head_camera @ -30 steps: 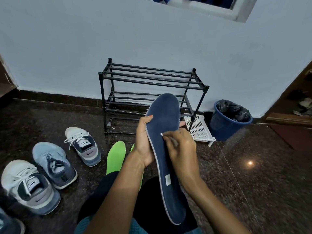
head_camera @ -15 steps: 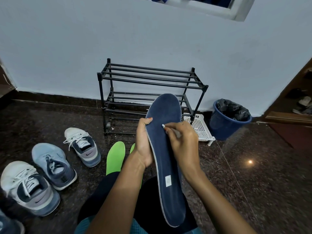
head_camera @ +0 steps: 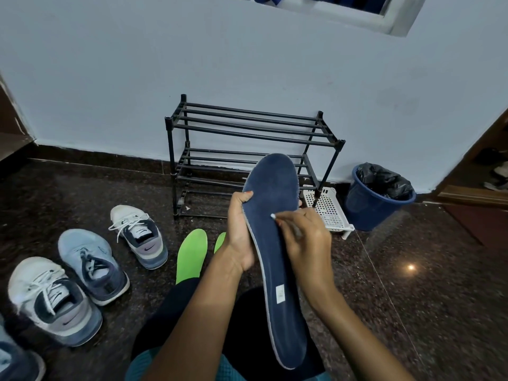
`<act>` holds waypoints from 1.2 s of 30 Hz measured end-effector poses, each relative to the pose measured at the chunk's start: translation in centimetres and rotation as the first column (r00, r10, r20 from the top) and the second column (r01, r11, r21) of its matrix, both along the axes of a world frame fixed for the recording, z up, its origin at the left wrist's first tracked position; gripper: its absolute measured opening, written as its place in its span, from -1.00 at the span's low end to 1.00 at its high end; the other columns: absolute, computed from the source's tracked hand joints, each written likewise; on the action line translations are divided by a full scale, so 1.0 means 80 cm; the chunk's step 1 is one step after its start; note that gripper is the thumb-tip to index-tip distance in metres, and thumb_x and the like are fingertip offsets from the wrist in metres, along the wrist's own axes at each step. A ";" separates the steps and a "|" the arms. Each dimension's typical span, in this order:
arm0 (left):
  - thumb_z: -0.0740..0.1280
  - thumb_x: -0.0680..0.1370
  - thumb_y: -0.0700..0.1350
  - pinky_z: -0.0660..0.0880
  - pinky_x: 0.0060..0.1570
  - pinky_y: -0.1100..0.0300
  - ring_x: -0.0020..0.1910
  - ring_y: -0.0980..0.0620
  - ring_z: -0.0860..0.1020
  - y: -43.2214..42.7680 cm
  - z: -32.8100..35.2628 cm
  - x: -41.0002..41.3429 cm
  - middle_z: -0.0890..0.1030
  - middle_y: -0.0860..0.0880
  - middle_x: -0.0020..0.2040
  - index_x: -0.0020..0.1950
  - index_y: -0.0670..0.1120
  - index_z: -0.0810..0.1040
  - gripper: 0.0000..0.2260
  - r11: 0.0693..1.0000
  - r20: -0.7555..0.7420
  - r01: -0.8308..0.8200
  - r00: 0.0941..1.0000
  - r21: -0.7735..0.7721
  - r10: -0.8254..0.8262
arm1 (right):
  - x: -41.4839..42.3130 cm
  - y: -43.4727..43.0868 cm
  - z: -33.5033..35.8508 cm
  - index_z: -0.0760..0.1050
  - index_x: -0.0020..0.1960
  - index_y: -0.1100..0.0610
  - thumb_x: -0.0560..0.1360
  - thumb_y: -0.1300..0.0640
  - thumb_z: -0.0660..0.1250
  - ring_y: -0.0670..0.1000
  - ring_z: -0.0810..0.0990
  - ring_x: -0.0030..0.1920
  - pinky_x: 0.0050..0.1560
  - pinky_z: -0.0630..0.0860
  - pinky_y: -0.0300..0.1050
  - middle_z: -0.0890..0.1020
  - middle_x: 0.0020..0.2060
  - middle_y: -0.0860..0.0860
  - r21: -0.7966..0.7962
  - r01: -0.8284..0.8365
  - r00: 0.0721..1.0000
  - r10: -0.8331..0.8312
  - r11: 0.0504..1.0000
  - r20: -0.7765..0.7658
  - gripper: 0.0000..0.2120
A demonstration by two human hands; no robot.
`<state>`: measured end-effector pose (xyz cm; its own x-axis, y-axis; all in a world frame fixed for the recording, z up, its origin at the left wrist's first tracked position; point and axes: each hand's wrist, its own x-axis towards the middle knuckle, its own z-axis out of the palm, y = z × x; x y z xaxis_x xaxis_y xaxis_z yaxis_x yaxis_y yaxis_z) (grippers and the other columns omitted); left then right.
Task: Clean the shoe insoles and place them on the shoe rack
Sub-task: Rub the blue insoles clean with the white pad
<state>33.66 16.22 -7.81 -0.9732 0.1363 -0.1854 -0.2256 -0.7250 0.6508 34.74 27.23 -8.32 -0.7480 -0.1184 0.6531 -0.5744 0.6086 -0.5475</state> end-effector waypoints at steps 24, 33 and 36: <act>0.00 0.44 0.12 0.49 0.17 0.03 0.13 -0.17 0.55 0.001 -0.005 -0.002 0.47 -0.35 0.30 0.29 -0.31 0.49 -0.34 0.975 -0.156 0.118 0.984 0.188 -0.089 | 0.008 0.001 -0.004 0.62 -0.11 0.15 0.41 0.28 0.35 -0.05 0.53 -0.17 -0.08 0.41 -0.35 0.55 -0.23 -0.01 -0.122 0.001 0.999 0.005 0.993 0.051 -0.89; 0.02 0.43 0.14 0.36 0.33 -0.05 0.29 -0.24 0.47 0.006 -0.010 -0.004 0.46 -0.35 0.31 0.36 -0.31 0.43 -0.32 0.979 -0.143 0.118 0.985 0.169 -0.094 | -0.001 0.008 0.003 0.62 -0.11 0.18 0.41 0.35 0.38 -0.05 0.50 -0.17 -0.07 0.36 -0.43 0.51 -0.24 0.00 -0.071 0.026 0.999 -0.023 0.997 0.044 -0.88; 0.07 0.40 0.14 0.24 0.42 -0.10 0.38 -0.27 0.38 0.006 -0.012 -0.008 0.39 -0.36 0.36 0.43 -0.30 0.32 -0.28 0.979 -0.141 0.084 0.988 0.187 -0.058 | -0.008 0.010 0.007 0.62 -0.10 0.19 0.43 0.35 0.37 -0.13 0.45 -0.20 -0.08 0.32 -0.47 0.48 -0.25 -0.01 -0.081 0.059 0.998 -0.057 0.995 0.035 -0.88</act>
<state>33.00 16.73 -8.75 -0.9738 0.2266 -0.0176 -0.2014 -0.8244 0.5290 34.11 28.06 -7.75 -0.7729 -0.0210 0.6342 -0.5206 0.5924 -0.6148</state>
